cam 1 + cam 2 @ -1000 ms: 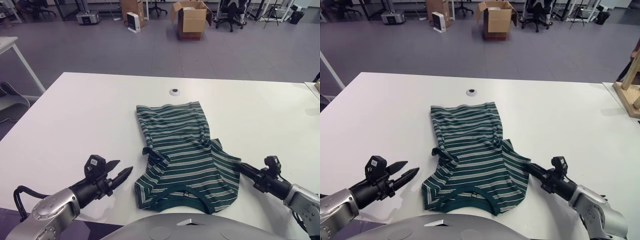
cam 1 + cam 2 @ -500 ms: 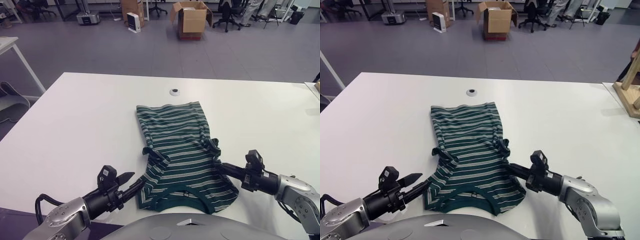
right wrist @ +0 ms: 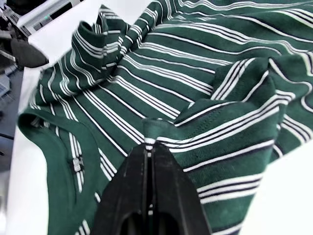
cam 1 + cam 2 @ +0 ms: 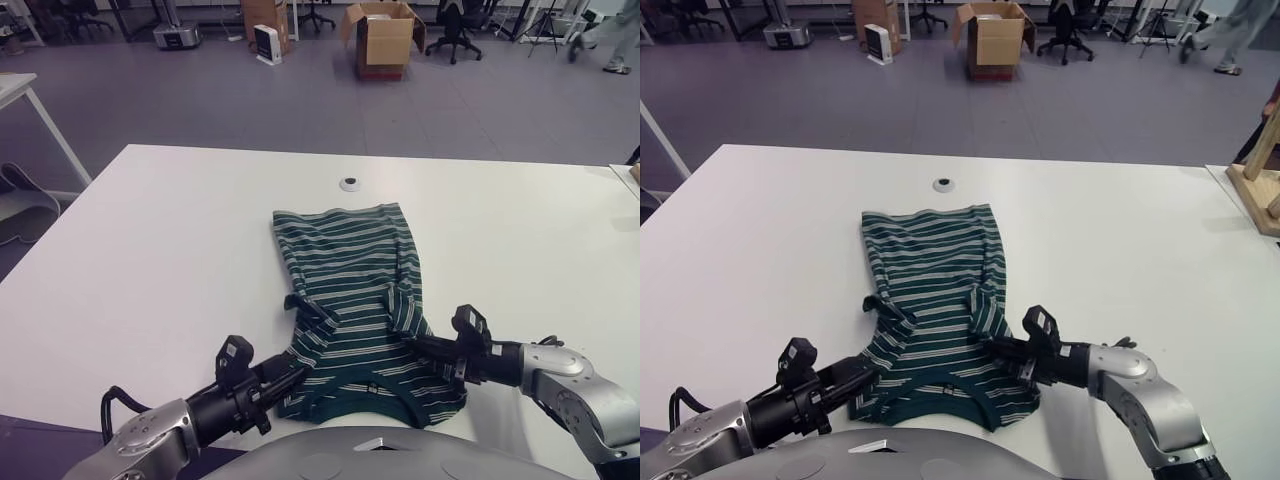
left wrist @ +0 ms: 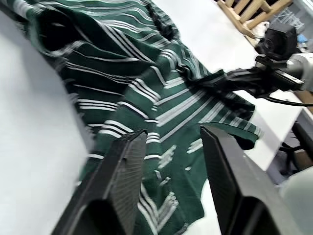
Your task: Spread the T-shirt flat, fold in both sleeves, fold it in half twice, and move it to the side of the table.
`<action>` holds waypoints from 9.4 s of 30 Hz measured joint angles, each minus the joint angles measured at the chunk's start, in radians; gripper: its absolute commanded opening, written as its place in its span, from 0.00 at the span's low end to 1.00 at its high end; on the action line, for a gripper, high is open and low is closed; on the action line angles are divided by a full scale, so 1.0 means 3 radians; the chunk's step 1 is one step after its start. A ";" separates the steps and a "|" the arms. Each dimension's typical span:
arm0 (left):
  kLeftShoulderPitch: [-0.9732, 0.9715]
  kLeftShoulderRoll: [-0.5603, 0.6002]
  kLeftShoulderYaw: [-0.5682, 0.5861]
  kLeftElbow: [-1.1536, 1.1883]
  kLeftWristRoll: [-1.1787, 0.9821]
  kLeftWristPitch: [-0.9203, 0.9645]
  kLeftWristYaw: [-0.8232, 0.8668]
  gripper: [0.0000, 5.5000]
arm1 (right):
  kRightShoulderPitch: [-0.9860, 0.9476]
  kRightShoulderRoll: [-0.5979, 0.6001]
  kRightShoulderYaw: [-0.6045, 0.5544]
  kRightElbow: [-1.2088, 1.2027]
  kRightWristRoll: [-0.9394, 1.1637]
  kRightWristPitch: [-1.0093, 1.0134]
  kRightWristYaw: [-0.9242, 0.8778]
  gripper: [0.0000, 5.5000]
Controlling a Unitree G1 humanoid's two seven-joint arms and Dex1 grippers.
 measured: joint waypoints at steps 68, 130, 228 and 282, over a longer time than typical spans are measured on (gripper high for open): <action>0.0331 -0.0108 0.0447 0.0141 0.0208 -0.0650 0.0082 0.26 | -0.0187 -0.0114 -0.0298 0.0273 0.0366 0.0152 0.0135 0.56; -0.0768 0.0822 0.0341 0.0229 -0.1146 -0.0504 -0.0573 0.65 | -0.1228 0.0423 -0.0096 0.1134 -0.0065 -0.0291 -0.0233 0.56; -0.3441 0.1602 -0.0618 0.1934 0.0031 -0.0724 -0.2317 0.01 | -0.3418 -0.0854 0.1145 0.2351 0.0224 -0.0014 0.2181 0.02; -0.2876 -0.0724 0.0905 0.2471 0.1410 -0.1502 0.0761 0.82 | -0.2735 0.1517 0.1569 0.2555 -0.2537 -0.1586 -0.0279 0.51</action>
